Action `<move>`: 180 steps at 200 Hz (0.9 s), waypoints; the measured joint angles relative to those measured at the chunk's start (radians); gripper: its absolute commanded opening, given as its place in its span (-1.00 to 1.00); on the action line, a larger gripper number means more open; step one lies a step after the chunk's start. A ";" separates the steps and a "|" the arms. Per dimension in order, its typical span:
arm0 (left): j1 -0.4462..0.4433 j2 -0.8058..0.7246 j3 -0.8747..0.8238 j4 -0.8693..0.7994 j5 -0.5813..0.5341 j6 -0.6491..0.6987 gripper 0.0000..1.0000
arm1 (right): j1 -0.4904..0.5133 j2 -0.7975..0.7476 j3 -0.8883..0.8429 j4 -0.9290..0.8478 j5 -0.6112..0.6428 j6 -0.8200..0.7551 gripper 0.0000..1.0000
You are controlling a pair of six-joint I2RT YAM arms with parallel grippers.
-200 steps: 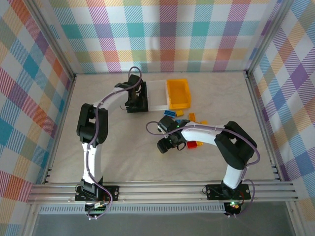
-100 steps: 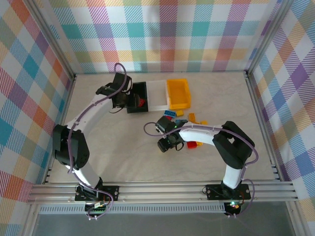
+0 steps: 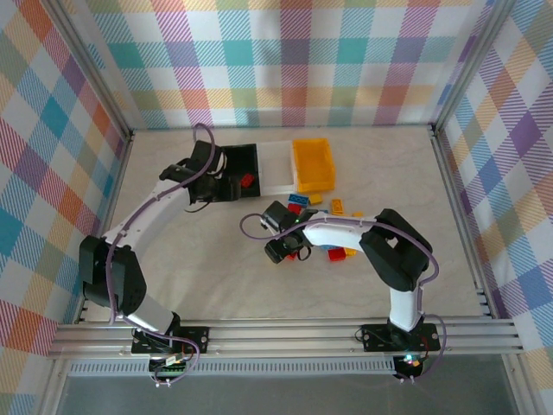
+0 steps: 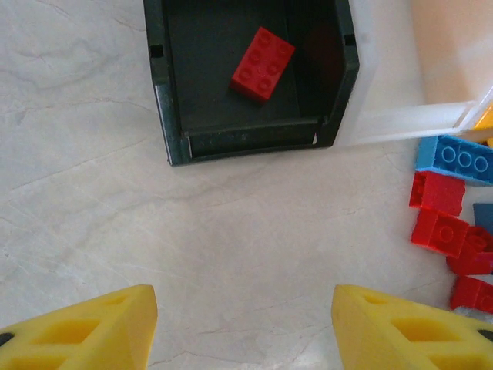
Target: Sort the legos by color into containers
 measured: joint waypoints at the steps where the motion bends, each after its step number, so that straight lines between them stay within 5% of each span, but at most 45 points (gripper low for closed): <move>1: 0.000 -0.002 -0.002 0.000 0.000 -0.001 0.24 | 0.000 0.000 0.000 0.000 0.000 0.001 0.10; 28: 0.000 -0.026 -0.044 -0.001 0.006 -0.017 0.24 | -0.005 -0.012 -0.017 0.007 -0.003 0.004 0.09; 66: 0.000 -0.051 -0.087 0.000 0.016 -0.029 0.27 | -0.004 -0.053 -0.056 -0.019 -0.026 0.012 0.32; 95: 0.000 -0.084 -0.126 0.001 0.024 -0.039 0.27 | -0.004 -0.078 -0.076 -0.023 -0.030 0.012 0.08; 119: 0.000 -0.111 -0.154 0.000 0.026 -0.045 0.28 | -0.004 -0.081 -0.084 -0.020 -0.033 -0.003 -0.33; 180: 0.006 -0.220 -0.199 -0.003 0.025 -0.068 0.37 | -0.004 -0.086 -0.058 -0.027 -0.035 -0.002 -0.34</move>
